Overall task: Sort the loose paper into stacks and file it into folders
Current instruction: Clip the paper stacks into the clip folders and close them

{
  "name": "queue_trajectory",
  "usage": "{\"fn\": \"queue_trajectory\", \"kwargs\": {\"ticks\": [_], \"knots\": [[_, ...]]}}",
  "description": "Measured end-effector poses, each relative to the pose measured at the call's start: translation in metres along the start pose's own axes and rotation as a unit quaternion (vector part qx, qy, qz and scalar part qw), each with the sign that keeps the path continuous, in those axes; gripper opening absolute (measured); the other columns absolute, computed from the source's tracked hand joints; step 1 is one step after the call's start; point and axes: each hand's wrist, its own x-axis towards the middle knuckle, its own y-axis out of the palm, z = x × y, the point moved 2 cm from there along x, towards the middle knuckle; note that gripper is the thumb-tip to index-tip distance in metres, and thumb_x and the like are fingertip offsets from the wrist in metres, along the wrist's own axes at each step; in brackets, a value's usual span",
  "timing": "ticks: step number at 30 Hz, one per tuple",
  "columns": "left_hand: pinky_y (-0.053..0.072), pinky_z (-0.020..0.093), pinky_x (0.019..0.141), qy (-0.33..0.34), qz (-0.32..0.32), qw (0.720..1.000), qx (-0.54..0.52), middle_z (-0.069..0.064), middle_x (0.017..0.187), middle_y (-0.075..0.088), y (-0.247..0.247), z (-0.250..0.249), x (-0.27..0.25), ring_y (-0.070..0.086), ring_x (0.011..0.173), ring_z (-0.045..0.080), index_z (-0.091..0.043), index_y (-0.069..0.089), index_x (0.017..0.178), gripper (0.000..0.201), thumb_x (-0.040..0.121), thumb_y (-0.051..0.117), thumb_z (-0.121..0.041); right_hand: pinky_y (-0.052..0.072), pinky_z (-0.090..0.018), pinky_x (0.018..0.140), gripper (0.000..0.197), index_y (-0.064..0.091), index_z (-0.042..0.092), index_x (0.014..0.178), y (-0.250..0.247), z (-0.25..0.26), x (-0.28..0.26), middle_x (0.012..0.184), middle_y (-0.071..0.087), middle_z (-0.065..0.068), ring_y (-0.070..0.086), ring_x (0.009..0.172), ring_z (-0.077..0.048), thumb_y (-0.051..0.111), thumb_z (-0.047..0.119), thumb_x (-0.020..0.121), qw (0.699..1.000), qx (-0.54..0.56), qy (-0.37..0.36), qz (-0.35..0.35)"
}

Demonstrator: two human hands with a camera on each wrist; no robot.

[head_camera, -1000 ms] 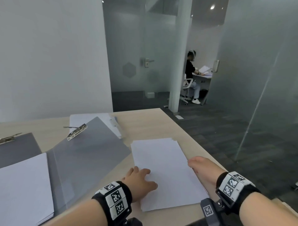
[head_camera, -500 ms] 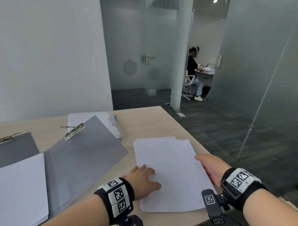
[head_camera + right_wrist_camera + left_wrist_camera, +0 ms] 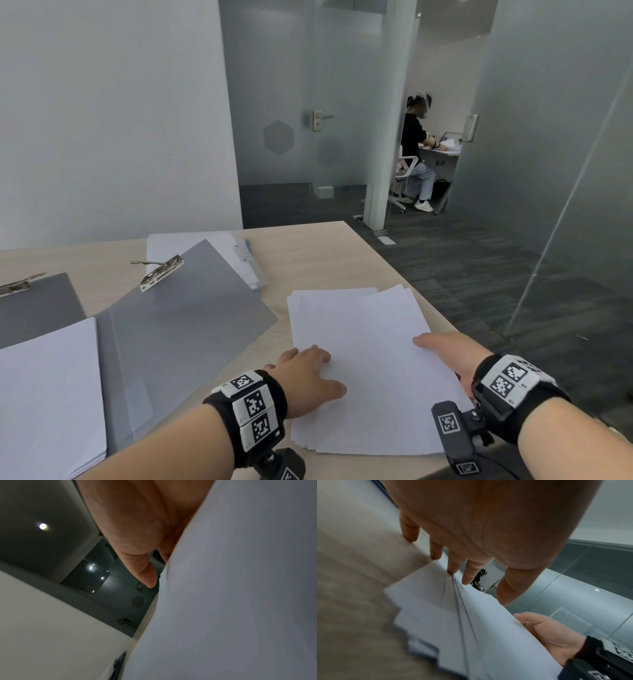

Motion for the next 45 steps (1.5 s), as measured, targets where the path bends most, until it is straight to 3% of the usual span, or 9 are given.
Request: {"fn": "queue_trajectory", "kwargs": {"ticks": [5,9,13,19,24,30,34,42,45], "knots": [[0.016,0.048,0.121,0.003,-0.013,1.000,0.002,-0.005,0.167,0.014,0.000,0.002,0.001,0.012,0.154,0.019,-0.039,0.030,0.151,0.077,0.083,0.051,-0.067,0.056,-0.051,0.085,0.020,0.067,-0.009,0.096,-0.001,0.003,-0.001,0.095,0.074,-0.027,0.071,0.091,-0.044,0.066,0.010,0.089,0.996,-0.083,-0.028,-0.029],[0.023,0.047,0.117,-0.005,-0.011,1.000,0.001,-0.007,0.160,0.030,-0.001,0.000,0.003,0.021,0.151,0.021,-0.039,0.035,0.146,0.077,0.078,0.051,-0.070,0.055,-0.057,0.089,0.051,0.068,-0.009,0.098,-0.004,-0.004,0.017,0.098,0.073,-0.027,0.071,0.091,-0.046,0.068,0.031,0.066,0.992,-0.114,-0.047,-0.019],[0.027,0.047,0.115,-0.025,0.000,1.000,-0.015,-0.004,0.154,0.038,-0.003,0.004,0.005,0.030,0.145,0.025,-0.046,0.032,0.146,0.086,0.066,0.047,-0.076,0.056,-0.053,0.088,0.019,0.069,-0.007,0.097,-0.002,0.001,0.003,0.098,0.074,-0.027,0.072,0.093,-0.044,0.070,0.010,0.089,0.997,-0.073,-0.035,-0.021],[0.026,0.048,0.118,-0.019,0.009,1.000,-0.016,-0.003,0.157,0.033,-0.006,0.008,0.005,0.028,0.146,0.026,-0.047,0.029,0.149,0.079,0.076,0.050,-0.070,0.056,-0.039,0.075,0.015,0.071,-0.004,0.097,-0.001,0.001,-0.002,0.091,0.077,-0.021,0.072,0.091,-0.038,0.066,0.010,0.094,0.999,-0.030,-0.008,0.019],[0.015,0.051,0.122,-0.002,-0.010,1.000,0.000,-0.005,0.170,0.002,-0.005,0.007,0.003,0.008,0.155,0.022,-0.040,0.026,0.154,0.075,0.087,0.052,-0.064,0.058,-0.050,0.088,0.011,0.072,-0.002,0.098,0.003,0.000,0.004,0.094,0.076,-0.021,0.073,0.090,-0.040,0.065,0.003,0.092,0.994,-0.089,-0.057,-0.015],[0.023,0.048,0.118,-0.026,0.004,0.999,-0.024,-0.003,0.159,0.031,-0.002,0.006,0.008,0.020,0.150,0.022,-0.044,0.034,0.146,0.086,0.066,0.050,-0.073,0.056,-0.046,0.085,0.011,0.070,-0.003,0.098,-0.003,0.000,0.006,0.091,0.075,-0.020,0.072,0.086,-0.038,0.062,0.002,0.093,0.995,-0.057,-0.071,-0.041],[0.024,0.047,0.113,-0.011,0.008,1.000,-0.014,-0.005,0.149,0.040,-0.002,0.003,0.006,0.020,0.148,0.020,-0.042,0.037,0.141,0.071,0.076,0.052,-0.068,0.055,-0.044,0.082,0.009,0.069,-0.001,0.097,-0.004,0.001,0.003,0.100,0.074,-0.024,0.070,0.092,-0.039,0.062,0.003,0.095,0.998,0.005,-0.056,-0.020],[0.024,0.047,0.114,-0.019,0.021,1.000,-0.013,-0.007,0.151,0.038,-0.001,0.007,0.005,0.022,0.148,0.021,-0.049,0.034,0.138,0.085,0.060,0.046,-0.079,0.056,-0.040,0.072,0.013,0.070,-0.005,0.101,0.002,-0.006,0.005,0.096,0.075,-0.024,0.071,0.086,-0.038,0.059,-0.003,0.094,0.999,0.009,-0.032,0.010],[0.022,0.047,0.119,-0.006,0.002,0.999,-0.048,-0.007,0.160,0.030,-0.005,0.006,0.001,0.021,0.151,0.020,-0.045,0.034,0.147,0.080,0.073,0.053,-0.070,0.056,-0.053,0.089,0.018,0.072,-0.002,0.103,-0.003,-0.007,0.008,0.096,0.076,-0.022,0.072,0.092,-0.041,0.059,-0.007,0.091,0.998,-0.010,-0.068,-0.005]]}}
